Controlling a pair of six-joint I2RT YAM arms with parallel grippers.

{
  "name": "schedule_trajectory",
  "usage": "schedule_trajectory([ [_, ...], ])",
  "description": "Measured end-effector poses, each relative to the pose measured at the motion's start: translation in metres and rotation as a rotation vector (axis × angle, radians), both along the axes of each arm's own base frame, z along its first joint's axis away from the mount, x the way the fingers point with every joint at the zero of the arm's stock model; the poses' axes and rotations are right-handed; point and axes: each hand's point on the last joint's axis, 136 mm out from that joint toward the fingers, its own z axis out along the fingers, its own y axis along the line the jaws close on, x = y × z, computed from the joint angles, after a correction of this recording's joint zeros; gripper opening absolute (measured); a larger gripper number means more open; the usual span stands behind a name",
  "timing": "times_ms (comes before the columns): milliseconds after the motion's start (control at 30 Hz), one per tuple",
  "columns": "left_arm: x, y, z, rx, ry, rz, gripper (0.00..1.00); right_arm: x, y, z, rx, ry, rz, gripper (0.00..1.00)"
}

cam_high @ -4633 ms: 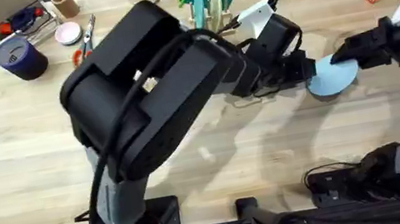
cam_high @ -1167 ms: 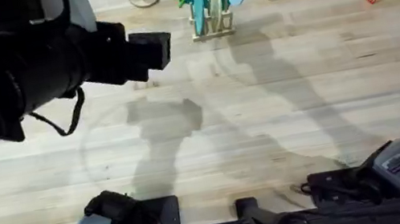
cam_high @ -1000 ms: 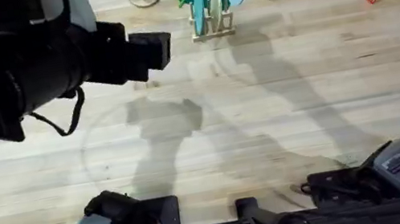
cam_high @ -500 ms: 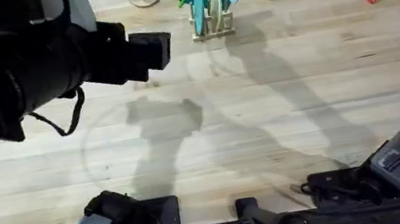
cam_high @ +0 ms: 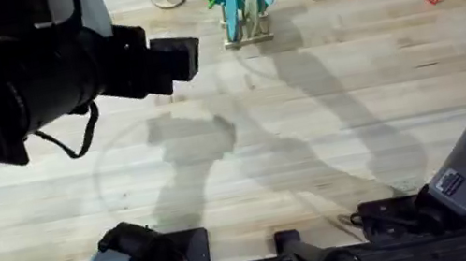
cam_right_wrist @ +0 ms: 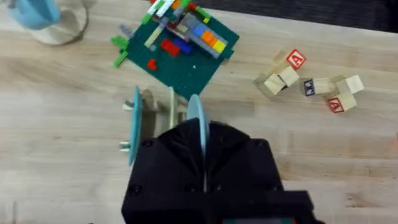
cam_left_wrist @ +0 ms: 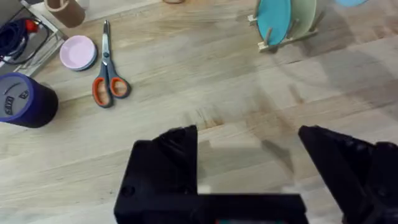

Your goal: Pick up the plates from the table one by one and place each into a slot on the dish rack.

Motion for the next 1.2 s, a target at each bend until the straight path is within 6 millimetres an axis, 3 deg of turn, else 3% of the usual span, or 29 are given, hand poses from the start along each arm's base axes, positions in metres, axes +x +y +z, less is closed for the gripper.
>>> schedule_trajectory([
  [300,0.0,0.0,0.0,0.0,0.0,0.0,0.993,0.013,-0.016,-0.022,-0.006,0.039,-0.036,0.03],
  [467,0.0,0.0,0.0,0.0,0.0,0.0,0.993,0.015,-0.013,-0.037,-0.006,0.07,-0.026,0.03],
  [1000,0.0,0.0,0.0,-0.009,0.002,0.008,0.993,0.016,-0.004,-0.042,0.024,0.088,0.012,0.03],
  [1200,0.0,0.0,0.0,-0.009,0.002,0.008,0.993,0.022,0.0,-0.068,0.003,0.124,0.018,0.03],
])
